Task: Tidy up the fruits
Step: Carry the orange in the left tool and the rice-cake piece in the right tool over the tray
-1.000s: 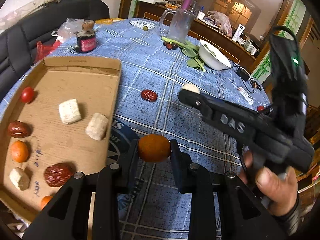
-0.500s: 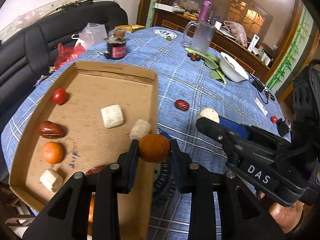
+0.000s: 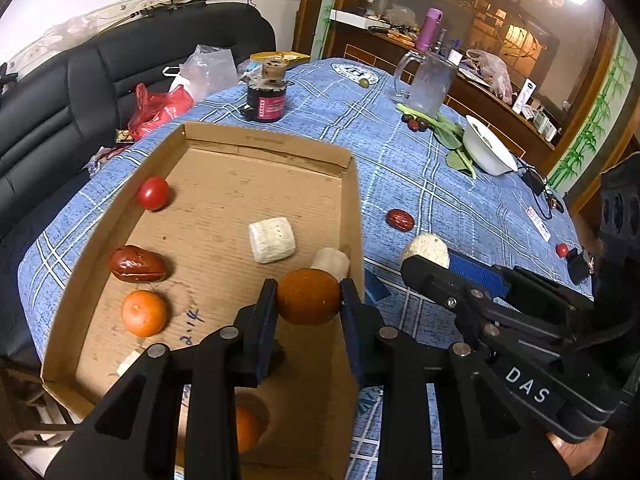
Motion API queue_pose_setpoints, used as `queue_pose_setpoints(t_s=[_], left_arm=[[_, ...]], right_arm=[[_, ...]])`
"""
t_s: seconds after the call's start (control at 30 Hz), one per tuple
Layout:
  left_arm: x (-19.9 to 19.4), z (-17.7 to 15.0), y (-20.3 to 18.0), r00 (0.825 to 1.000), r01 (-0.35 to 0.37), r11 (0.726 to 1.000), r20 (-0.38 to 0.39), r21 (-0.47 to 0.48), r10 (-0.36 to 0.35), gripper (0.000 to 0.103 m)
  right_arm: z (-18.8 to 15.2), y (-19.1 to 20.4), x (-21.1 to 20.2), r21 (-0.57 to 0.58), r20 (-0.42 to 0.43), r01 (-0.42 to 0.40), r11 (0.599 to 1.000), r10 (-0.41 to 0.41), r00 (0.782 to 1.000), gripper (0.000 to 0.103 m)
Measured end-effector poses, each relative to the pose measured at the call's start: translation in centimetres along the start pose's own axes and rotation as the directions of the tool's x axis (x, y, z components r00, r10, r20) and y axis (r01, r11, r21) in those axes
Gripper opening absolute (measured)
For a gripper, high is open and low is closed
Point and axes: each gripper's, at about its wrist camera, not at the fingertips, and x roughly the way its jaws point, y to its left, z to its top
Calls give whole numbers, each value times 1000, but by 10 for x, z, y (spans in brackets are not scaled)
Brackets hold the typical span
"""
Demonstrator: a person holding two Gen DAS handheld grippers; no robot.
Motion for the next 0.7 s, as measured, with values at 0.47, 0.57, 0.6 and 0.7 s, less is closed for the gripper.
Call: queue_pose_setpoints(t_s=[0.47,0.57,0.6,0.7], left_arm=[[7,22,31,996,-88,996,22,7,88,28],[9,27,36,994,-103,995,27,11,103,28],[9,29,38,994,-108,994,29,13,107,28],[10,33,42,992,-119,993,34,17,118,28]], right_arm=[[15,16,24,-28,-5,-15,999,15,1000,31],[20,17,31,-28,-6,-17,999,17,1000,31],[21,18,33,-29,-7,-17,999,17,1000,31],[25,21,38,-34,-8,-19,999,19,1000,31]])
